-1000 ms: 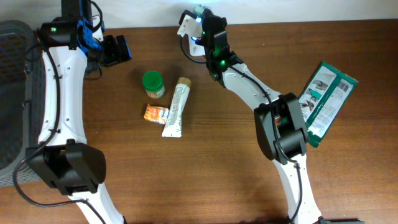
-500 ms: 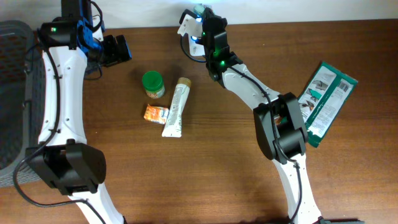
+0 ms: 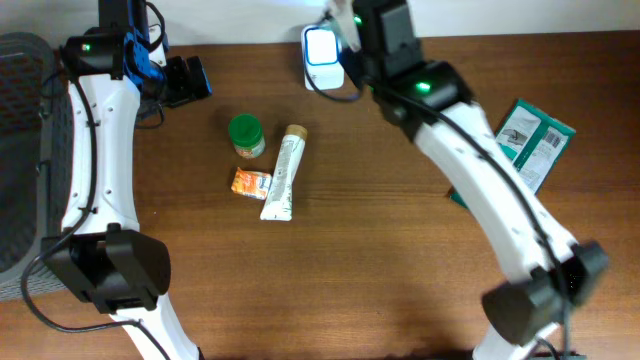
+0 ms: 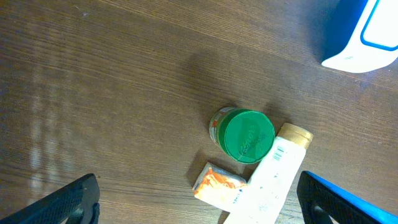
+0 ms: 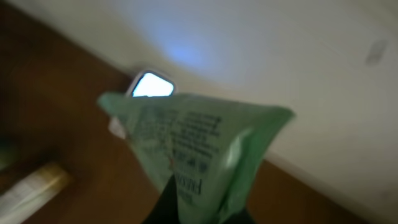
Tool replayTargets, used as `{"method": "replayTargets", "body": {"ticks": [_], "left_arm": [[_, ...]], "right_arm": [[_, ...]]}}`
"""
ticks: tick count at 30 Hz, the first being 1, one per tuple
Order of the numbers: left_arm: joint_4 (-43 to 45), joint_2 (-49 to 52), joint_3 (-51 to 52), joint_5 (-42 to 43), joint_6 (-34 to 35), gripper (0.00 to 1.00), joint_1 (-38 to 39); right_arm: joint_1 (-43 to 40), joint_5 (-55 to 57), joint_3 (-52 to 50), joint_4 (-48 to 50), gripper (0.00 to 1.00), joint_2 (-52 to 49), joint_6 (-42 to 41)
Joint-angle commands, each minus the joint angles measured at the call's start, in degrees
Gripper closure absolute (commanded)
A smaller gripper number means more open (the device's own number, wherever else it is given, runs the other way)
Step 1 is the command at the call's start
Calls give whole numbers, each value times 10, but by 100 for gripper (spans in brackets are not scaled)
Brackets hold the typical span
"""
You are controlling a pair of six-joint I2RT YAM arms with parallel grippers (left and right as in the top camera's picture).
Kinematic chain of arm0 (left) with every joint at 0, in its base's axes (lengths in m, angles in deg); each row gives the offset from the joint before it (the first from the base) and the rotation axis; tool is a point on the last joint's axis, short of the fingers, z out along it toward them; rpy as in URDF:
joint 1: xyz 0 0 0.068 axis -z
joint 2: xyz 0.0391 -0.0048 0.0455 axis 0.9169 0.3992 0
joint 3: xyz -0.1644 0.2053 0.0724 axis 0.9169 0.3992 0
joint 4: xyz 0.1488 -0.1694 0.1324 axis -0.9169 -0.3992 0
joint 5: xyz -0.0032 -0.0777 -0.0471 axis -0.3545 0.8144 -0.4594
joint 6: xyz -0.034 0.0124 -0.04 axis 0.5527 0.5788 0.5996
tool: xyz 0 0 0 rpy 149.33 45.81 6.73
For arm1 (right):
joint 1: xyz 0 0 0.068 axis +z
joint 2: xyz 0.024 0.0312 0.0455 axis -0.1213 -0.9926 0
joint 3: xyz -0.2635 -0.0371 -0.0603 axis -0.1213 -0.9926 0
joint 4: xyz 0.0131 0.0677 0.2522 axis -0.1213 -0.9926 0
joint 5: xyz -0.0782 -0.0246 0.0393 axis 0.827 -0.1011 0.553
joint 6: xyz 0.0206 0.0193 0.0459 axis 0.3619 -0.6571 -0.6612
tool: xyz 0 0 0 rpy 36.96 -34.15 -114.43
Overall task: Scan the item barcode
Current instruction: 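Drop the sachet onto the green package with the right gripper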
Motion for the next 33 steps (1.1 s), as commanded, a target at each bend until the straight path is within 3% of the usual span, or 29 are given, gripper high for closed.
{"method": "replayTargets", "body": {"ticks": [1,5,9,13,19,22,24,25,27,31,33], "left_arm": [[0,-5,-5,-4,-3,1,-1],[0,-5,-5,-4,-3,1,-1],[0,-5,-5,-4,-3,1,-1],[0,-5,-5,-4,-3,1,-1],[0,-5,-5,-4,-3,1,-1],[0,-5,-5,-4,-3,1,-1],[0,-5,-5,-4,-3,1,-1],[0,-5,-5,-4,-3,1,-1],[0,-5,-5,-4,-3,1,-1],[0,-5,-5,-4,-3,1,-1],[0,-5,-5,-4,-3,1,-1]], "right_arm": [[-24,-64,0,-119,96,46,-190],[-144,-141,-7,-297,96,41,-247],[-283,-212,-67,-315,96,39,-247],[-412,-294,-193,-218,96,38,-247],[-496,-332,-393,-6,95,38,-271],[-500,-328,-413,6,67,38,-270],[-500,-330,-412,6,37,38,-270],[-500,-335,-411,5,28,39,-270],[-500,-347,-386,-35,22,43,-253],[-487,-357,-262,-188,21,43,-223],[-451,-415,-204,-247,20,43,-192]]}}
